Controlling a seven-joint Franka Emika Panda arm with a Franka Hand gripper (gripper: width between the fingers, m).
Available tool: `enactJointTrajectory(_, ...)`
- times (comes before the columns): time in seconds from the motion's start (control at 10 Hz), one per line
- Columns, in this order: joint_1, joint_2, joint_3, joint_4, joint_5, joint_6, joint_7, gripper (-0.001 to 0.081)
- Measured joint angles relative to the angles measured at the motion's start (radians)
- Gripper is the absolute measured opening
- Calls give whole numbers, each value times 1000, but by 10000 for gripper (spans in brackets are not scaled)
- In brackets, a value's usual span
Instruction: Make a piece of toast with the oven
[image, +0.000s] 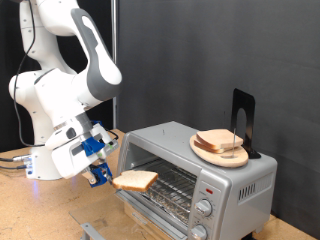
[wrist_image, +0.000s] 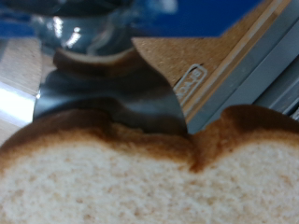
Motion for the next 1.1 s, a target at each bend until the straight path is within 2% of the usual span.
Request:
enactJointTrajectory(0.1, -15, -2, -2, 1, -81, -31, 2, 411)
enactJointTrajectory(0.3, -64, -6, -1, 14, -352, -127, 33, 411)
enactJointTrajectory(0.4, -86, -4, 3, 27, -497, -167, 96, 411)
enactJointTrajectory(0.5, -96, 1, 9, 40, -588, -179, 150, 411)
enactJointTrajectory(0.8, -92, 29, 40, 74, -633, -145, 181, 411)
enactJointTrajectory(1.1, -94, 54, 95, 83, -829, -90, 354, 411)
